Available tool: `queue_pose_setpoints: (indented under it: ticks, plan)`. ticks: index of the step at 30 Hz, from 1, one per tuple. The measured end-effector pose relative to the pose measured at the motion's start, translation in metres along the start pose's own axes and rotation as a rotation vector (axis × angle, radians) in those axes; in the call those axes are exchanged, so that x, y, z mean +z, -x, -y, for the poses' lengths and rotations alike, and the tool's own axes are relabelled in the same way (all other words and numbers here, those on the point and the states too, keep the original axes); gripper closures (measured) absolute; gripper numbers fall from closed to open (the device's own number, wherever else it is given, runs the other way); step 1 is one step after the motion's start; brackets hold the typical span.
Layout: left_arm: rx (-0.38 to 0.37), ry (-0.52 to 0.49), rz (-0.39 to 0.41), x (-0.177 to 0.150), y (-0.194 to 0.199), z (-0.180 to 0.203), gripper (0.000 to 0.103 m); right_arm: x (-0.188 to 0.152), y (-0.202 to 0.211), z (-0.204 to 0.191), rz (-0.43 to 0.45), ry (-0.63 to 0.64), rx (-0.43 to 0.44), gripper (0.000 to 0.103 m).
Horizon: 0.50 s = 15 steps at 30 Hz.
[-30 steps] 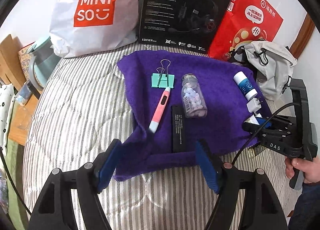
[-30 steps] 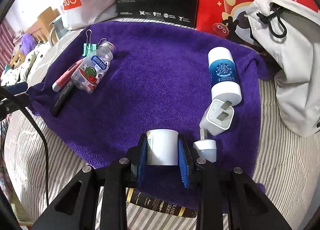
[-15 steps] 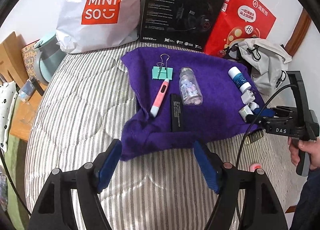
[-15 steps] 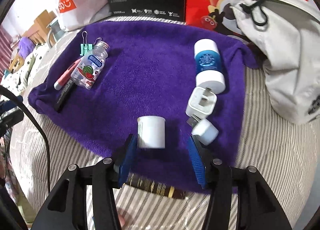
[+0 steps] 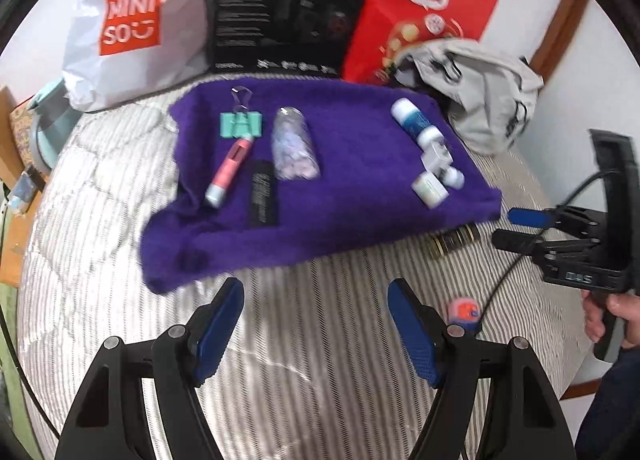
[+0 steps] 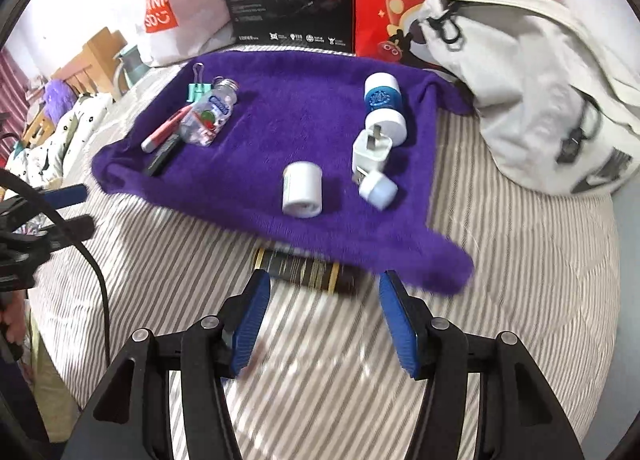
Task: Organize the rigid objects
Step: 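Grasp the orange-blue Vaseline lip tin from the bed with the left tool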
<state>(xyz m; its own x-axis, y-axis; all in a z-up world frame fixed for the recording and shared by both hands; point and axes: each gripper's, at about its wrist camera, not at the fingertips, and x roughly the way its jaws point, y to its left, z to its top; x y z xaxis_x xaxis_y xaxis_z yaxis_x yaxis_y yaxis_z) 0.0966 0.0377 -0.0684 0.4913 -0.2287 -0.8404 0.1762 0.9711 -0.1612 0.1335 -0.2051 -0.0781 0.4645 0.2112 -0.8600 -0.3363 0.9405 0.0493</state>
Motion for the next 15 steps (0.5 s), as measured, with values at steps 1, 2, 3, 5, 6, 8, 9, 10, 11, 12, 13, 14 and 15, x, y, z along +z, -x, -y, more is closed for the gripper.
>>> queue_pose_setpoints:
  ticks: [1,2,3,5,6,8,9,10,11,12,13,14,15]
  plan:
    - [-0.003,-0.007,-0.006,-0.002,-0.002,0.004,0.03,-0.008,0.008,0.002,0.011,-0.011,0.007,0.046]
    - [-0.007,-0.015,-0.011,-0.004,-0.003,0.01,0.03,-0.014,0.014,0.005,0.019,-0.023,0.016,0.046]
    - [-0.012,-0.028,-0.017,-0.006,-0.005,0.017,0.03,-0.019,0.019,0.007,0.026,-0.032,0.022,0.046]
    - [-0.022,-0.059,-0.026,-0.008,-0.008,0.031,0.03,-0.031,0.031,0.013,0.046,-0.056,0.028,0.046]
    - [-0.021,-0.074,-0.03,-0.01,-0.01,0.039,0.03,-0.038,0.037,0.017,0.053,-0.071,0.032,0.046]
    - [-0.022,-0.092,-0.044,-0.014,-0.016,0.053,0.03,-0.05,0.047,0.023,0.069,-0.094,0.043,0.046]
    - [-0.027,-0.103,-0.049,-0.015,-0.02,0.06,0.03,-0.056,0.052,0.026,0.077,-0.108,0.047,0.046]
    - [-0.031,-0.116,-0.054,-0.017,-0.023,0.069,0.03,-0.062,0.055,0.029,0.084,-0.122,0.048,0.046]
    - [-0.028,-0.13,-0.06,-0.02,-0.027,0.077,0.03,-0.069,0.058,0.033,0.089,-0.139,0.047,0.046]
    - [-0.024,-0.143,-0.066,-0.022,-0.03,0.084,0.03,-0.074,0.061,0.036,0.091,-0.151,0.048,0.046]
    - [-0.021,-0.155,-0.071,-0.025,-0.034,0.091,0.03,-0.079,0.062,0.04,0.09,-0.165,0.051,0.046]
    - [-0.02,-0.166,-0.076,-0.027,-0.038,0.098,0.03,-0.084,0.063,0.044,0.087,-0.178,0.051,0.046]
    - [-0.019,-0.179,-0.083,-0.029,-0.041,0.104,0.03,-0.089,0.063,0.048,0.084,-0.191,0.049,0.046]
